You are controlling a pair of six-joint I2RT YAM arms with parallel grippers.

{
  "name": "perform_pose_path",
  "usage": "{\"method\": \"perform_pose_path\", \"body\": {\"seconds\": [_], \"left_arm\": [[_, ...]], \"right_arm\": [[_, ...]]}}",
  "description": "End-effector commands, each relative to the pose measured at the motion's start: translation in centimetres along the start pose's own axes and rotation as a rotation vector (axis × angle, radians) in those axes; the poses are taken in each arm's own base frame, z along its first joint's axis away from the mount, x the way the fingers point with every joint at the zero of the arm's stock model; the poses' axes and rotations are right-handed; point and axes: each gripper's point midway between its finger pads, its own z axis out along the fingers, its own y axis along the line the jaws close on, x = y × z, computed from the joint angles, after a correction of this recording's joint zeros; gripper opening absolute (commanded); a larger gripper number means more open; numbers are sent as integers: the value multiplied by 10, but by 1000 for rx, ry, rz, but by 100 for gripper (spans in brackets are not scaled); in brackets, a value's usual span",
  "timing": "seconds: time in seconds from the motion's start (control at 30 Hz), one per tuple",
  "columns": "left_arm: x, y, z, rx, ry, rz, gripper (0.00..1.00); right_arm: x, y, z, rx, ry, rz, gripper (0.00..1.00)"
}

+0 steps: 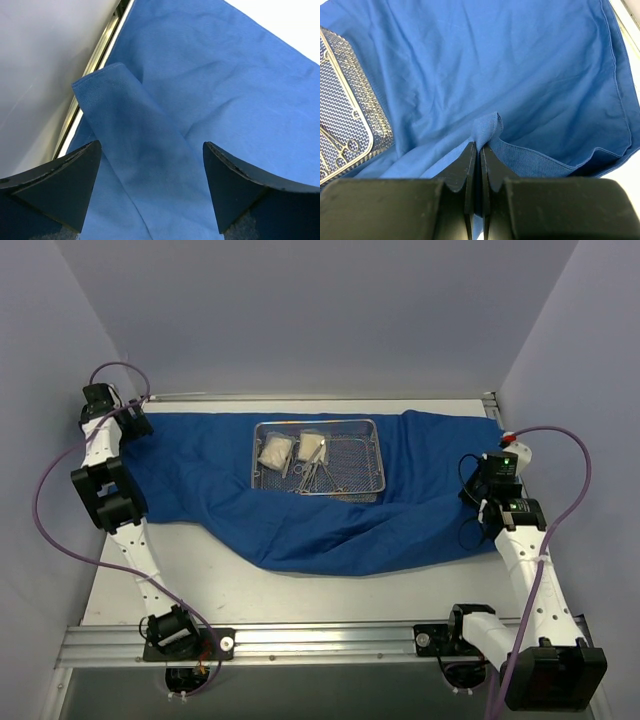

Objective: Open and lay out the surgical kit
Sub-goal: Open the surgical kit at the center of the board.

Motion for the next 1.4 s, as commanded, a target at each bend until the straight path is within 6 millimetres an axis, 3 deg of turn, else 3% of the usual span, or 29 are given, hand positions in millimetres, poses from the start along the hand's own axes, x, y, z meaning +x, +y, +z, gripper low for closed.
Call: {"method": "perform_pose_path", "body": {"seconds": [0.0, 0.4, 0.5, 0.6, 0.67, 0.77, 0.8, 0.87, 0.9, 0.93, 1.0, 1.03, 1.1, 1.17, 1.33, 1.37], "left_arm": [[-15, 27, 0, -83, -33, -46, 92], [19, 23, 20, -43, 95, -71, 97], [21, 15, 21, 1, 104, -73, 89], [20, 10, 19, 20, 101, -70, 65], [18, 10, 16, 21, 90, -64, 61], [10, 8, 8, 19, 56, -42, 60], [-1, 5, 1, 27, 19, -33, 60], [2, 4, -1, 22, 12, -21, 60], [-13, 1, -10, 29, -43, -12, 61], [-6, 1, -8, 19, -35, -7, 62], [-22, -5, -20, 30, -101, 17, 62], [-16, -8, -19, 31, -96, 25, 62], [-24, -12, -25, 39, -133, 40, 59], [-22, -16, -23, 47, -134, 46, 53], [-15, -13, -17, 36, -97, 32, 24], [-13, -12, -16, 33, -88, 31, 22]], "right_arm": [[-23, 9, -12, -34, -74, 1, 0], [-25, 8, -22, -51, -108, -13, 0], [-24, 7, -21, -45, -106, -18, 0], [-22, 6, -20, -43, -102, -22, 0], [-23, 5, -21, -40, -106, -23, 0], [-23, 4, -21, -37, -108, -24, 0], [-23, 4, -20, -37, -108, -24, 0], [-22, 5, -19, -35, -102, -26, 0], [-21, 5, -18, -36, -100, -24, 0], [-21, 5, -17, -34, -98, -27, 0], [-21, 5, -17, -36, -97, -28, 0], [-20, 5, -17, -36, -97, -28, 0], [-20, 4, -17, -33, -98, -29, 0], [-20, 4, -16, -31, -97, -31, 0], [-20, 2, -19, -26, -101, -38, 0], [-20, 1, -19, -25, -102, -37, 0]]}}
